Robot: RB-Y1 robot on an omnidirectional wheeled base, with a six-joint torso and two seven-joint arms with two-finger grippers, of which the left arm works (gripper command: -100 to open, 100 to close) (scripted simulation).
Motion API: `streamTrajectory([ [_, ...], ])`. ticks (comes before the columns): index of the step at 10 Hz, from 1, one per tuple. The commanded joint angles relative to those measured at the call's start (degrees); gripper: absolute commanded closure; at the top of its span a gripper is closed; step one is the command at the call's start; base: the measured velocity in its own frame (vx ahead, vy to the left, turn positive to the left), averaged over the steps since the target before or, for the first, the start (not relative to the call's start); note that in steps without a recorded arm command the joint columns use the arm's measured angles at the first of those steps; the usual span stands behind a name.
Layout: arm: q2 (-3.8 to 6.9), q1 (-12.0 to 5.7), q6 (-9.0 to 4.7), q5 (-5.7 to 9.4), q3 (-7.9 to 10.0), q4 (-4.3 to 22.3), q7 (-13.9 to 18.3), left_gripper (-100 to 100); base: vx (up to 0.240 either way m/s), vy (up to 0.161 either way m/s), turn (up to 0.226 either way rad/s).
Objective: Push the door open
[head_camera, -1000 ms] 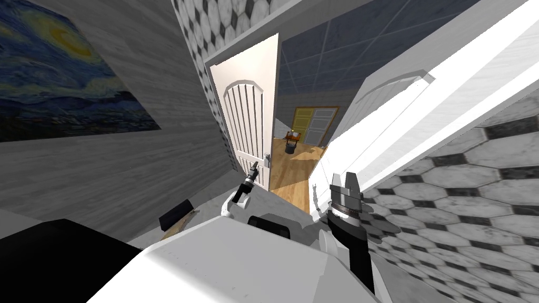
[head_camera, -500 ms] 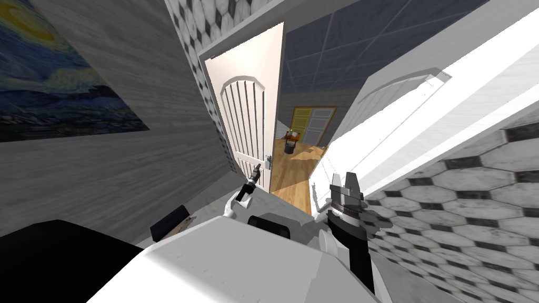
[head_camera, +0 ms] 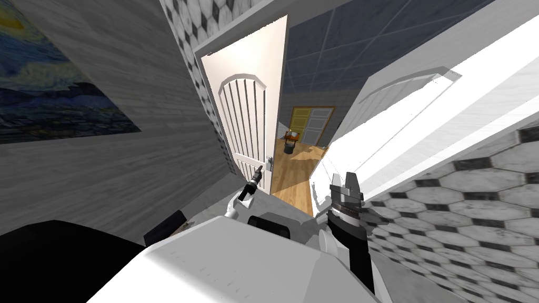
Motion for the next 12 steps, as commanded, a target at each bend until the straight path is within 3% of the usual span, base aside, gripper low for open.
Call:
streamTrajectory([
  [1,0.1,-0.99,0.12,0.07,-0.22,2.22,0.41,-100,0.035,0.076,-0.051],
  [4,-0.29,-3.01,1.53,0.03,-1.0,6.5,1.1,-100,0.079,0.126,-0.071],
  [5,-0.33,-2.71,0.6,0.02,-0.78,6.17,0.84,-100,0.046,0.078,-0.027],
  [8,0.02,-3.45,0.01,0.04,-0.21,7.75,0.82,-100,0.157,-0.026,-0.025],
  [12,-0.4,-4.28,-0.83,0.06,0.51,9.44,0.73,-100,0.199,-0.03,-0.023],
])
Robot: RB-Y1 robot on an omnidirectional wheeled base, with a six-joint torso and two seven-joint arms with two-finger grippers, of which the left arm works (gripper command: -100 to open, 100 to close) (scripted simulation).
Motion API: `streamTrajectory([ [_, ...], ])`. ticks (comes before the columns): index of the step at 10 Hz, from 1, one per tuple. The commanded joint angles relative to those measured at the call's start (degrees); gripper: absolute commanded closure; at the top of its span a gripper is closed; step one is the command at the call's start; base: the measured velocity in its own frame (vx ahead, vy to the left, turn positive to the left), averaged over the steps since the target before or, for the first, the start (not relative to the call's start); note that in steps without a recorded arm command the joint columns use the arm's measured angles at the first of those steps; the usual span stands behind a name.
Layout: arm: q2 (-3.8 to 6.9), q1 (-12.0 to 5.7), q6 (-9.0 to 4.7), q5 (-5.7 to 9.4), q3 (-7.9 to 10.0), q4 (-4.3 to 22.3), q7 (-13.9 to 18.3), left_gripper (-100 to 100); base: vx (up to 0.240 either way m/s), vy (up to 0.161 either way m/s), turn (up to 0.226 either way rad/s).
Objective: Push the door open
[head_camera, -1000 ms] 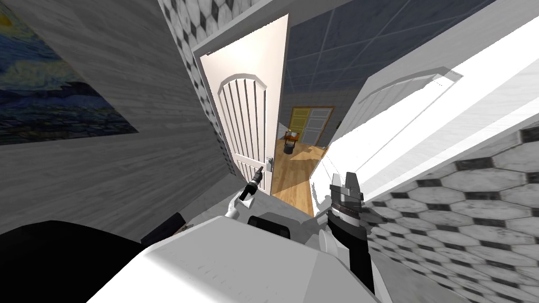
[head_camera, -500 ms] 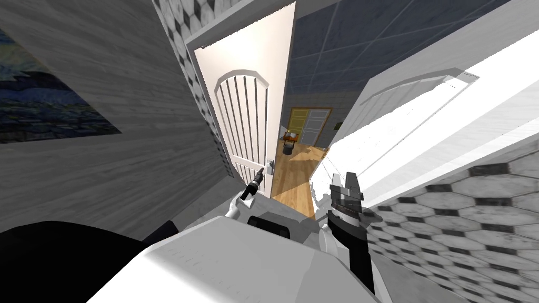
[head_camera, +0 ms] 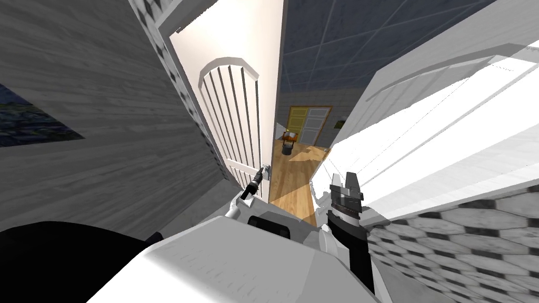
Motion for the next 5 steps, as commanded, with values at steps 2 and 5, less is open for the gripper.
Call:
streamTrajectory([
  [2,-0.71,-0.55,-0.52,0.02,0.48,1.08,-0.06,-100,0.202,-0.022,-0.021],
  [5,-0.54,-0.44,-0.42,0.01,0.38,0.88,-0.06,100,0.013,-0.001,0.001],
])
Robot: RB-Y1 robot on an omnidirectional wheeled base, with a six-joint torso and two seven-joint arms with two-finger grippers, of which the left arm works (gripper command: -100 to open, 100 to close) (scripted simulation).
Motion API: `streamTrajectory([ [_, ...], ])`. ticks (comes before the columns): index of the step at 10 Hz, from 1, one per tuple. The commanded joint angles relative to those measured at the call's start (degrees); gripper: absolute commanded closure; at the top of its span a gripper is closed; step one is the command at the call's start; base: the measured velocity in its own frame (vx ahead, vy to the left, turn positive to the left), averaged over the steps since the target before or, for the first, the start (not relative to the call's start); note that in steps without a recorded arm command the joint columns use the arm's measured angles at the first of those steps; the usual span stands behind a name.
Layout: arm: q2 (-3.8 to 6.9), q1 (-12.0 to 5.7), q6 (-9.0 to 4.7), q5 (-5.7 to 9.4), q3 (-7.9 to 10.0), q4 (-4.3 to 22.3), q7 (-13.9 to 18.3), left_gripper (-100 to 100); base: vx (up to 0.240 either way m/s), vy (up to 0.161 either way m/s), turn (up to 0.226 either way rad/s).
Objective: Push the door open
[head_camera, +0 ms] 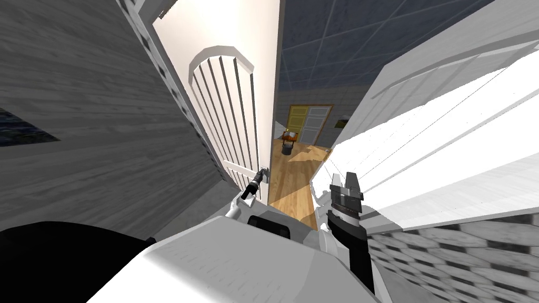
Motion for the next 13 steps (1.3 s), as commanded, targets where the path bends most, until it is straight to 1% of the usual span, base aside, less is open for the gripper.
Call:
streamTrajectory([
  [1,0.0,0.06,0.06,0.0,-0.02,0.04,0.0,100,-0.019,0.003,-0.017],
  [4,0.0,0.06,0.06,0.0,-0.02,0.04,0.0,100,0.0,0.0,0.0],
  [5,0.31,-0.18,0.19,0.1,0.69,0.11,-0.13,100,0.097,-0.02,0.027],
  [7,0.54,-0.27,0.27,0.2,1.33,0.19,-0.25,100,0.147,-0.062,0.037],
  [10,1.07,-0.52,0.49,0.47,3.13,0.42,-0.58,100,0.189,-0.099,0.053],
  [12,1.36,-0.74,0.68,0.71,4.66,0.62,-0.85,100,0.199,-0.116,0.059],
  [13,1.41,-0.79,0.74,0.77,5.08,0.67,-0.93,100,0.174,-0.106,0.088],
])
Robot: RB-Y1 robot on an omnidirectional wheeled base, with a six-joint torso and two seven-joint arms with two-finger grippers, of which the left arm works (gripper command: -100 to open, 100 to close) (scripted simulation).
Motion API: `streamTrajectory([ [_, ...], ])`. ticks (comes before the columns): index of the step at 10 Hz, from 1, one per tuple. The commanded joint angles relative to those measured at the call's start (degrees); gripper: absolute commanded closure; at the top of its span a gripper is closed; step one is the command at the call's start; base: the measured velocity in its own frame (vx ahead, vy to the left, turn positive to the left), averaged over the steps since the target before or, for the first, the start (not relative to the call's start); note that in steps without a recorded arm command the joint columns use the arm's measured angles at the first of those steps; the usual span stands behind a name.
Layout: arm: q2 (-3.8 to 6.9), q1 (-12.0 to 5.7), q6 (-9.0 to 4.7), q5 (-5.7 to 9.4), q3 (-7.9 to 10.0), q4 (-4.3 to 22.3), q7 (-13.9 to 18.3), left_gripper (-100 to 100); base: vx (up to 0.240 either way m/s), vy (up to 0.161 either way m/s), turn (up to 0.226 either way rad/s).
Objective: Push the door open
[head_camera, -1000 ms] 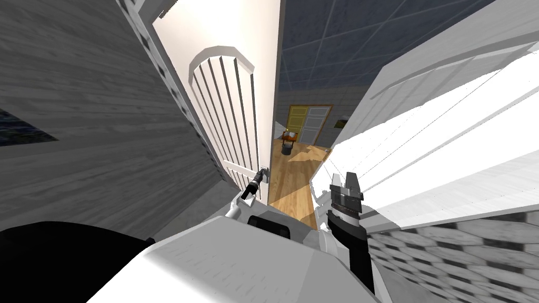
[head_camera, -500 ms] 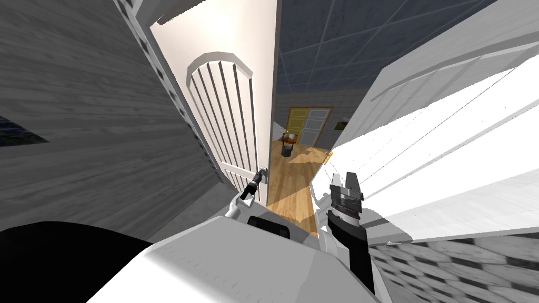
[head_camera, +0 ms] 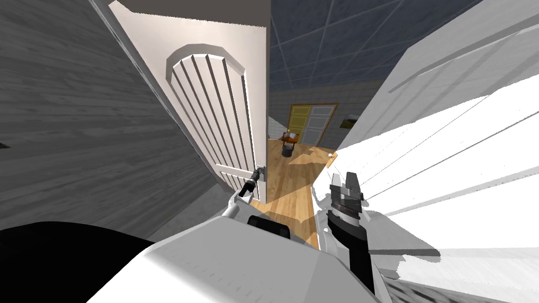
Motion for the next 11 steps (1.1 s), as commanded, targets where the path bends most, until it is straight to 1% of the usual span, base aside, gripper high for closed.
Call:
streamTrajectory([
  [1,0.46,0.25,-0.68,0.18,1.87,-0.04,-0.35,100,0.146,-0.112,0.075],
  [4,0.57,-0.06,-0.4,0.52,4.11,0.25,-0.76,100,0.143,-0.11,0.075],
  [6,0.56,-0.19,-0.28,0.66,5.02,0.37,-0.92,100,0.134,-0.094,0.058],
  [7,0.51,-0.32,-0.17,0.8,5.93,0.48,-1.09,100,0.151,-0.119,0.071],
  [8,0.48,-0.38,-0.11,0.87,6.39,0.54,-1.17,100,0.139,-0.106,0.089],
  [11,0.18,-0.69,0.16,1.21,8.6,0.83,-1.58,100,0.139,-0.108,0.077],
])
